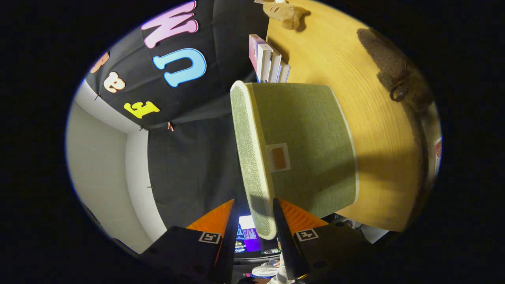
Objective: Open the storage box then place both shoes into the box .Put the left shoe in first, then the right shoe, with the right side of both shoes facing outward in a uniform manner.
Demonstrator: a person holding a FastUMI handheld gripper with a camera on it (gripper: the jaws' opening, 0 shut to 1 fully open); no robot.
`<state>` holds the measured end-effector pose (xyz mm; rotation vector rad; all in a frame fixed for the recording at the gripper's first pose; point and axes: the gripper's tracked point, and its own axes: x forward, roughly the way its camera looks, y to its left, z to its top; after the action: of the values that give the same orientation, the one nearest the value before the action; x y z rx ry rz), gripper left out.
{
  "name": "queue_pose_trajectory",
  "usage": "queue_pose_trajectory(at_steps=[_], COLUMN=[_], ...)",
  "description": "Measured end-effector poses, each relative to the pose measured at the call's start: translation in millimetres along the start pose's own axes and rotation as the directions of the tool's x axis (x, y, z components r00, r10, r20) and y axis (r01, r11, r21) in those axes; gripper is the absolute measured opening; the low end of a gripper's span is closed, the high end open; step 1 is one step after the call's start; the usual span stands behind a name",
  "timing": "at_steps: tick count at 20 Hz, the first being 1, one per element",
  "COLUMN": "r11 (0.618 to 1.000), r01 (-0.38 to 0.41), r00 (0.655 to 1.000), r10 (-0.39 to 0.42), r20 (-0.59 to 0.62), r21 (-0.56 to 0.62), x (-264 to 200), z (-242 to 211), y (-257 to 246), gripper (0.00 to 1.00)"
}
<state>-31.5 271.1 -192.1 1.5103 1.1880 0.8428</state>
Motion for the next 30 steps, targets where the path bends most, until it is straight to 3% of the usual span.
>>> queue_pose_trajectory(at_steps=[1,2,4,5,10,16,24,30], r11=[1.000,0.997,0.996,0.997,0.996,0.974,0.920,0.890], r01=[0.006,0.075,0.074,0.066,0.077,0.123,0.167,0.187], r00=[1.000,0.997,0.997,0.998,0.997,0.992,0.982,0.975], r10=[-0.007,-0.074,-0.073,-0.065,-0.077,-0.120,-0.188,-0.219], r20=[-0.009,0.032,0.028,0.019,0.009,0.026,-0.027,-0.030], r21=[-0.014,-0.036,-0.044,-0.040,-0.044,-0.188,-0.354,-0.415], x=[2.8,6.5,15.7,13.4,19.1,39.5,109.9,193.8], z=[-2.4,-1.7,2.7,2.4,5.1,-3.7,-33.7,-59.4], y=[2.4,-7.8,-4.8,1.0,22.0,68.8,129.9,159.6], gripper=[0.54,0.40,0.13,0.07,0.06,0.05,0.06,0.05])
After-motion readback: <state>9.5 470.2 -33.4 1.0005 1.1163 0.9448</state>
